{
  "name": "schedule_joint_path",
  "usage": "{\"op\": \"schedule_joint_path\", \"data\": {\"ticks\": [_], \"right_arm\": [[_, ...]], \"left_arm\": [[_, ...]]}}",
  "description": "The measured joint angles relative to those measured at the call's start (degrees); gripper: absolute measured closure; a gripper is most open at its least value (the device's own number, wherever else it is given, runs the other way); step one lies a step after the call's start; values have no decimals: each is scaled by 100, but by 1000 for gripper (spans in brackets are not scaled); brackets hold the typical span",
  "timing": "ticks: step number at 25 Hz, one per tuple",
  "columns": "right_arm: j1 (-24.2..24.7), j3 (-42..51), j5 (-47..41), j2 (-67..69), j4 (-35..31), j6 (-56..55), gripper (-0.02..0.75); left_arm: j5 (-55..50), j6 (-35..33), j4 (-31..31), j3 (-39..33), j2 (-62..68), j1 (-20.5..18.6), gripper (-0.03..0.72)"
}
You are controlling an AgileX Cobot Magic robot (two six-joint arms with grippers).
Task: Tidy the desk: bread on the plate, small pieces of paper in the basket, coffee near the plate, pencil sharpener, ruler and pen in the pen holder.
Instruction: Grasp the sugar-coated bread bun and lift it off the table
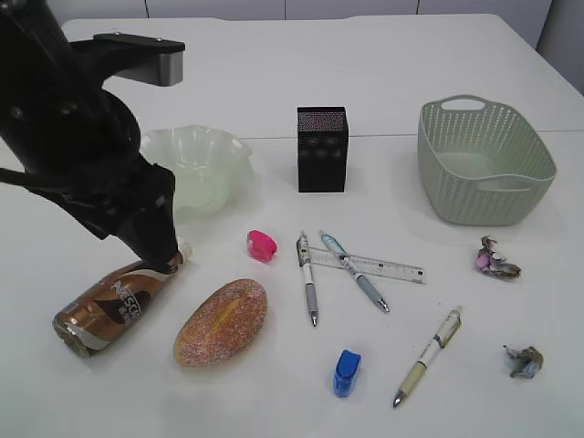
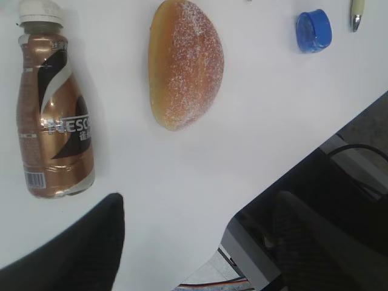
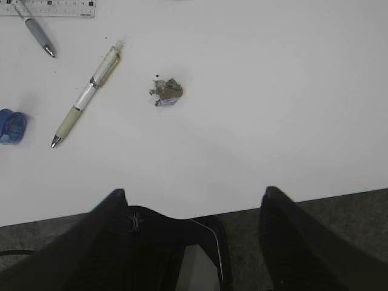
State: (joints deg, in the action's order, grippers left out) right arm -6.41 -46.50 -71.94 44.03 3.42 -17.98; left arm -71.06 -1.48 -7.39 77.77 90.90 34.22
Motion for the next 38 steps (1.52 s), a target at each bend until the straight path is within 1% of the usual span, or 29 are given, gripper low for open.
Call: {"op": "schedule_joint_path", "data": {"ticks": [10, 23, 28, 32, 38], "right_arm": [[0, 0, 0, 0, 0, -4, 218], [0, 0, 0, 0, 0, -4, 218], [0, 0, 0, 0, 0, -4, 218], [0, 0, 0, 0, 0, -4, 218], [0, 0, 0, 0, 0, -4, 218]], "left_arm": [[299, 9, 2, 0, 237, 0, 134], [423, 9, 2, 0, 380, 0, 132], [467, 9, 2, 9, 817, 169, 132], [490, 9, 2, 251, 1231, 327, 132], [502, 9, 50, 803, 1864, 361, 132]]}}
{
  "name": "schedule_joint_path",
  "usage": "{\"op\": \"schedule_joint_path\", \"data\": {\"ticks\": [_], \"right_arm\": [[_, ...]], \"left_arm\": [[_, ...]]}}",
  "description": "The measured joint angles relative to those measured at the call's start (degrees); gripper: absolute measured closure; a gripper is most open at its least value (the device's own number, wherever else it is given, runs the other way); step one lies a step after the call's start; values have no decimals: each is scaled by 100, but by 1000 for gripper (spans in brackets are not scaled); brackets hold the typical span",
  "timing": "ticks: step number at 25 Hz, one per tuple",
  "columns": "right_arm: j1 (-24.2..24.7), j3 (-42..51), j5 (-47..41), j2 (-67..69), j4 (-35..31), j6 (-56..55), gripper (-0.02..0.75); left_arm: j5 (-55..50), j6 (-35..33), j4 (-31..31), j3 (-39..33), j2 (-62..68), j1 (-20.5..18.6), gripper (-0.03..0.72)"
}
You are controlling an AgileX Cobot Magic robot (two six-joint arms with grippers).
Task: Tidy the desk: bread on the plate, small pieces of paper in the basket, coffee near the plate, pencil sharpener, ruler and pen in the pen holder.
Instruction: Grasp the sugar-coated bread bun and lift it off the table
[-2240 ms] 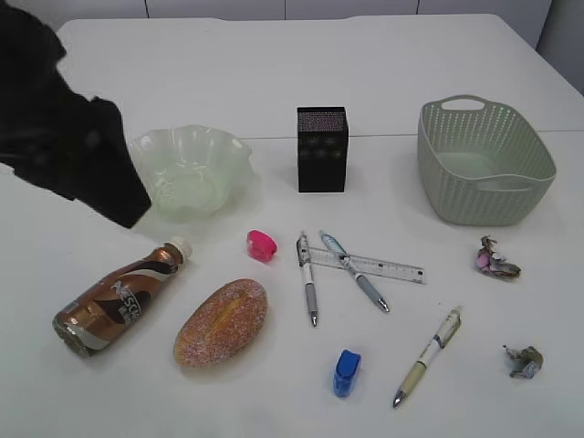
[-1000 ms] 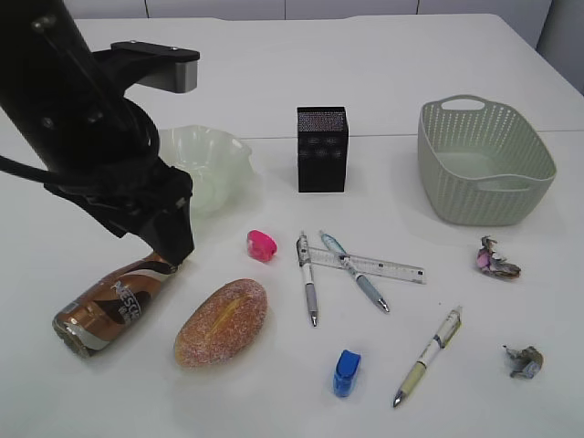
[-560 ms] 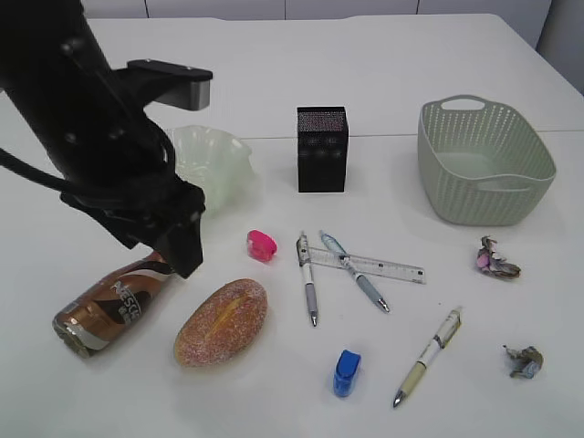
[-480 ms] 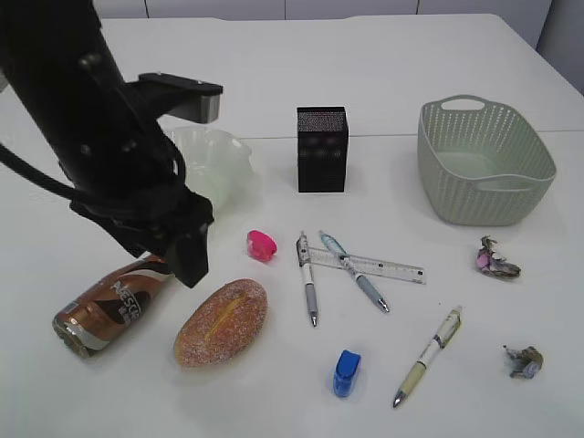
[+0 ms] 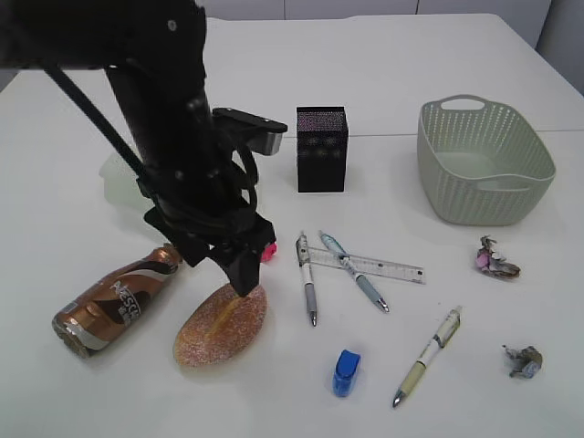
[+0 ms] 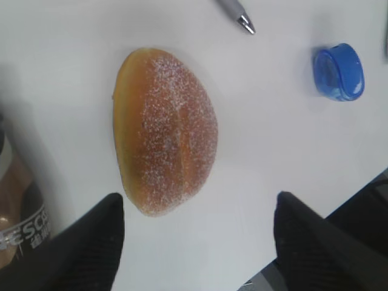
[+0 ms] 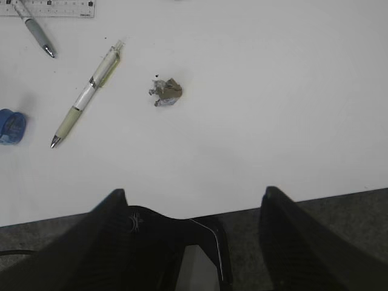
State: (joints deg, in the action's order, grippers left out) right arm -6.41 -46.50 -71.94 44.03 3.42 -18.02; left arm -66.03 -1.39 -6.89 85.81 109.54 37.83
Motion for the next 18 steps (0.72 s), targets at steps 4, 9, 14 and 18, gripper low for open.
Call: {"op": "schedule_joint_path", "data": {"ticks": [4, 9, 14, 18], "right_arm": [[0, 0, 0, 0, 0, 0, 218], [0, 0, 0, 0, 0, 0, 218], [0, 0, 0, 0, 0, 0, 218], [0, 0, 0, 0, 0, 0, 218]], "left_arm": [[-13, 0, 111, 81, 301, 0, 109], [-32, 0, 160, 85, 619, 0, 95], [226, 0, 185, 94, 846, 0, 95], [360, 0, 198, 94, 1020, 0, 95]]}}
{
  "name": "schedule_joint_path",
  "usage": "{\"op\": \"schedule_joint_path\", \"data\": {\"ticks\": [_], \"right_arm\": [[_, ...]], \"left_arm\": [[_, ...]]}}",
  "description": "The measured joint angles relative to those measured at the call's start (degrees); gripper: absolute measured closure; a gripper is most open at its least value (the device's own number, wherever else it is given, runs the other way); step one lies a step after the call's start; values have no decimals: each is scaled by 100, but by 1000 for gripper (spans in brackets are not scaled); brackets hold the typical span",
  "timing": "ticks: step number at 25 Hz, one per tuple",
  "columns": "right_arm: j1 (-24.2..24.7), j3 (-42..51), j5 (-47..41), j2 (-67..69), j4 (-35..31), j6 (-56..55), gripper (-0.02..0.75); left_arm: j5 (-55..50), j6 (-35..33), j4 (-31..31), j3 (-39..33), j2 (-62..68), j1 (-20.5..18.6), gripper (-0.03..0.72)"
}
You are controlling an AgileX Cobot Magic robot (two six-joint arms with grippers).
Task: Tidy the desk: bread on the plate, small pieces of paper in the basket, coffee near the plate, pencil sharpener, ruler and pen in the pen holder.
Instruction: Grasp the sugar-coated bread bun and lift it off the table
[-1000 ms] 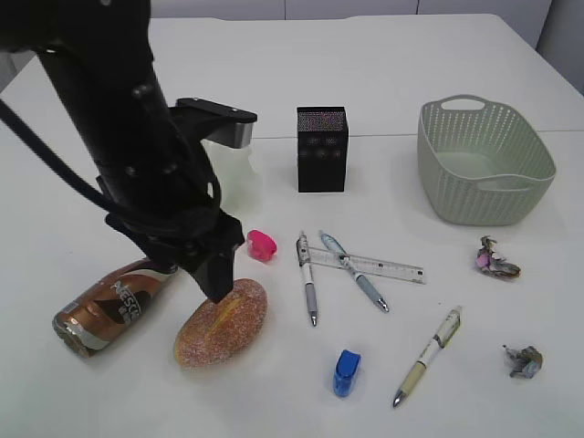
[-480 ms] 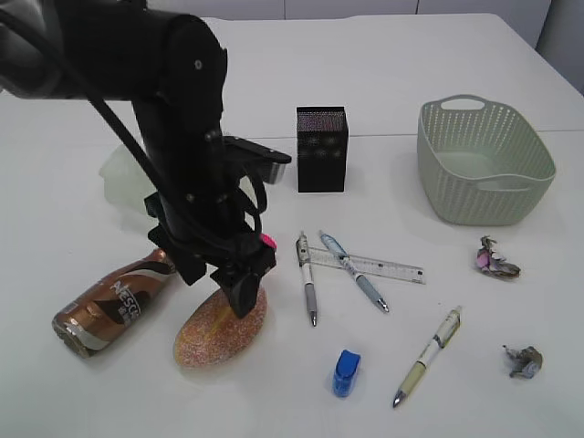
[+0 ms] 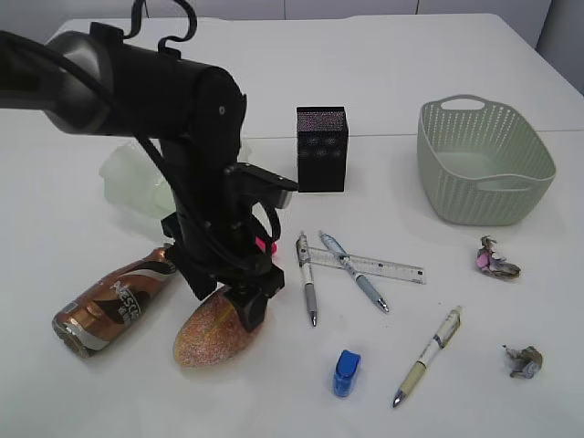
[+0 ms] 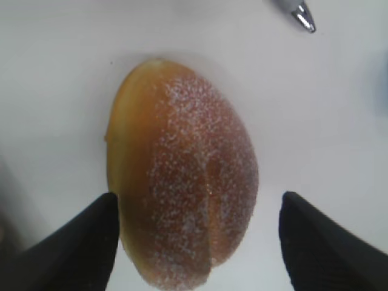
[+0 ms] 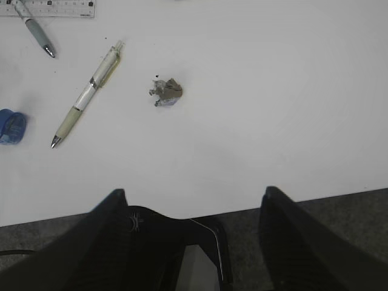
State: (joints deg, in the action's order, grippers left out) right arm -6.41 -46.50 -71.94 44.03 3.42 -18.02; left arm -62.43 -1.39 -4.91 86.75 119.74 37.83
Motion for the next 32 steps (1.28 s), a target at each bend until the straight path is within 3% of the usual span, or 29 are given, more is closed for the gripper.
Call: {"op": "schedule_joint_path", "data": {"ticks": [11, 15, 18, 20, 23, 32], "right_arm": [[0, 0, 0, 0, 0, 0, 218], [0, 0, 0, 0, 0, 0, 218], [0, 0, 0, 0, 0, 0, 218], [0, 0, 0, 0, 0, 0, 218], [0, 0, 0, 0, 0, 0, 218], [0, 0, 0, 0, 71, 0, 218]], "left_arm": [[100, 0, 26, 119, 420, 0, 104], [56, 0, 26, 129, 422, 0, 225], [17, 0, 26, 131, 433, 0, 412], [4, 0, 26, 131, 433, 0, 480], [-73, 4, 50, 142, 433, 0, 515], [-537, 281, 199, 100, 110, 0, 521]]}}
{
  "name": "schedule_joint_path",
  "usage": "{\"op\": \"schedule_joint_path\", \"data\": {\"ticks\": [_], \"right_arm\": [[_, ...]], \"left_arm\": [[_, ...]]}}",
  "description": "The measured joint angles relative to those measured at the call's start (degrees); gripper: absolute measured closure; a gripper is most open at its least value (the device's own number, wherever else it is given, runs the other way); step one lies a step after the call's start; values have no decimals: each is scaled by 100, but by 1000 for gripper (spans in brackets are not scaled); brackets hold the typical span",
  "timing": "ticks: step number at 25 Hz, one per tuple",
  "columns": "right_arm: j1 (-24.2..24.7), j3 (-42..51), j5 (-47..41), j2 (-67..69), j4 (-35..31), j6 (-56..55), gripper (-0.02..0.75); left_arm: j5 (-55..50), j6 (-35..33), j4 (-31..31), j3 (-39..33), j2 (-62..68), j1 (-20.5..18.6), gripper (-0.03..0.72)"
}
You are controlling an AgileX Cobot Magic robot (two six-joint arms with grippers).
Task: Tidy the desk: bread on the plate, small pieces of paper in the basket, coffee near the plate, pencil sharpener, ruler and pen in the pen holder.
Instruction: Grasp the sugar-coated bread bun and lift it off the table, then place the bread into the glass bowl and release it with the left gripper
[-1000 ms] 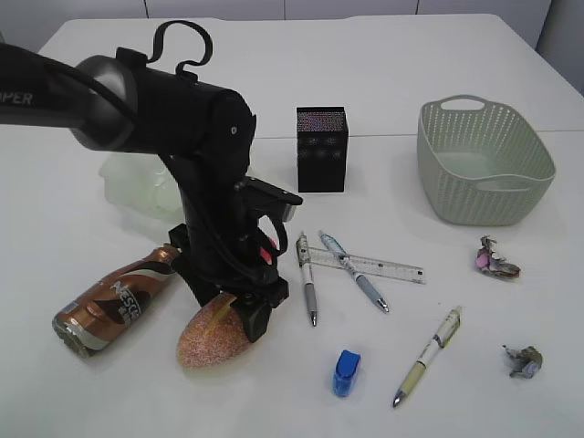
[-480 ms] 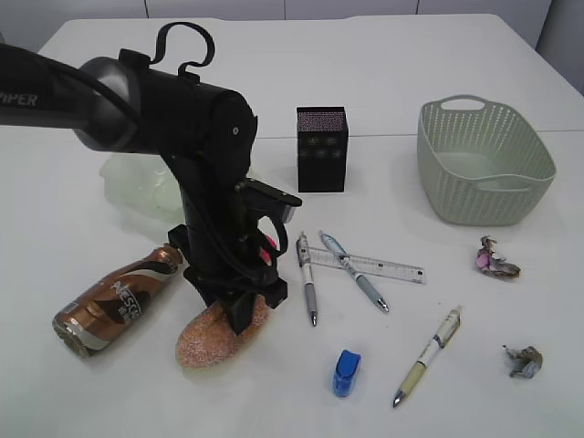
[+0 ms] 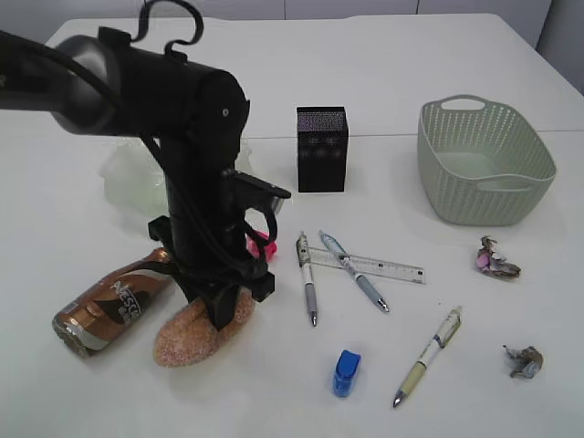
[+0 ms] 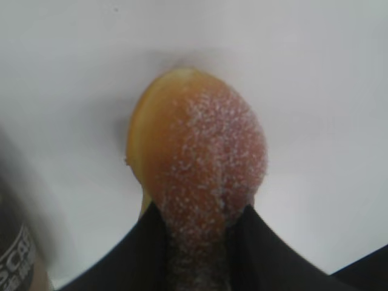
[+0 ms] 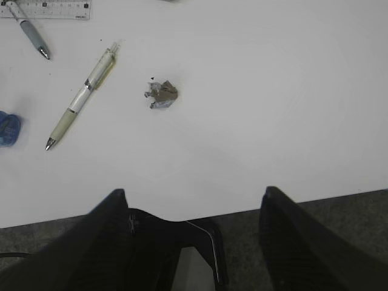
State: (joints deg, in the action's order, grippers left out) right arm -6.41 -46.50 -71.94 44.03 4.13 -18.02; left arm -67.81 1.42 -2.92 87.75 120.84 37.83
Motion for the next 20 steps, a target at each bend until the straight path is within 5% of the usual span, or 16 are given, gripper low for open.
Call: {"op": "schedule_joint_path", "data": {"ticks": [9, 20], "right_arm": [[0, 0, 0, 0, 28, 0, 218], [0, 0, 0, 0, 28, 0, 218]], "left_arm": [[-183, 199, 0, 101, -906, 0, 521], [148, 899, 949, 1979, -1191, -550, 521]]}}
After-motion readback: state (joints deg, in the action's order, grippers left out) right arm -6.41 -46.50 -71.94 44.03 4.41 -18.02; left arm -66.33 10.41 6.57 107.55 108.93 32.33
